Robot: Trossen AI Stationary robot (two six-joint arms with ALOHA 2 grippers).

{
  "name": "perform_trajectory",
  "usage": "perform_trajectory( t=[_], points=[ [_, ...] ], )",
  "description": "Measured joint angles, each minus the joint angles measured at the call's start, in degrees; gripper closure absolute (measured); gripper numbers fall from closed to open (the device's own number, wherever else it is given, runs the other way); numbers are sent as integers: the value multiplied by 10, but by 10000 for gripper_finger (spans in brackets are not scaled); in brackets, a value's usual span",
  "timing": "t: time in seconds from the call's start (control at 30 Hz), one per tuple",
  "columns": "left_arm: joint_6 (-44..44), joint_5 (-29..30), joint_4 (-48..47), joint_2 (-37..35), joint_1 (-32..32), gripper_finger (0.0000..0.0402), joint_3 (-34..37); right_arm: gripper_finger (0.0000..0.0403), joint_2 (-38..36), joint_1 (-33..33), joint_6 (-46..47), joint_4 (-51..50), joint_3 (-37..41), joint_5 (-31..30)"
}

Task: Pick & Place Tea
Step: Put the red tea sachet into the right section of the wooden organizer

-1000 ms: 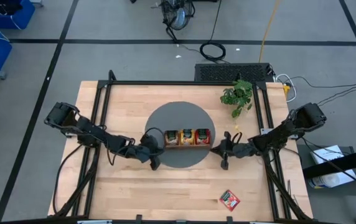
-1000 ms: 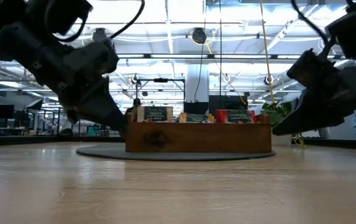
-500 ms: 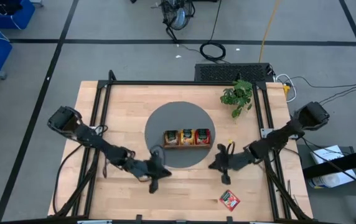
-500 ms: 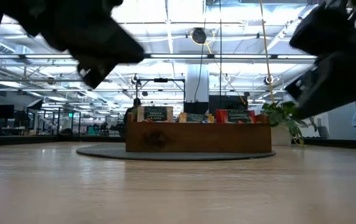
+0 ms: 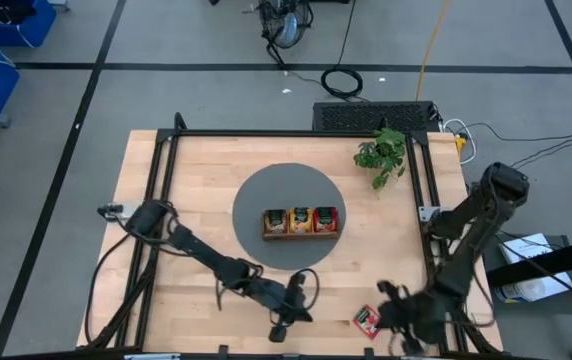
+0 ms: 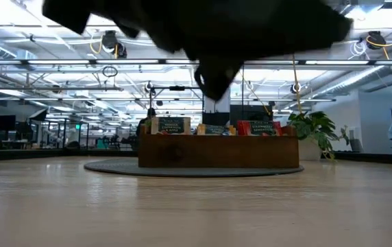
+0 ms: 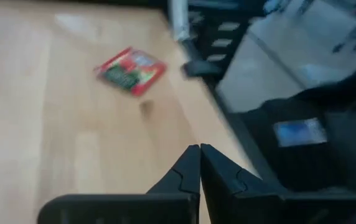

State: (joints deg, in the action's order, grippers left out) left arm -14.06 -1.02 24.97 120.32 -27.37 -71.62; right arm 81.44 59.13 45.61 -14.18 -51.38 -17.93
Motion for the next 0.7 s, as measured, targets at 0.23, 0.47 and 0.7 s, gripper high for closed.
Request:
perform_trajectory(
  t=[0.23,0.47,0.7],
  points=[
    [-42,7,5,65,11,385,-60,403,83,58,128,37,6,3],
    [-56,0,2,80,10,385,-87,403,159,58,161,41,6,34],
    [-66,3,-11,80,10,385,-87,403,200,35,140,72,4,0]
  ],
)
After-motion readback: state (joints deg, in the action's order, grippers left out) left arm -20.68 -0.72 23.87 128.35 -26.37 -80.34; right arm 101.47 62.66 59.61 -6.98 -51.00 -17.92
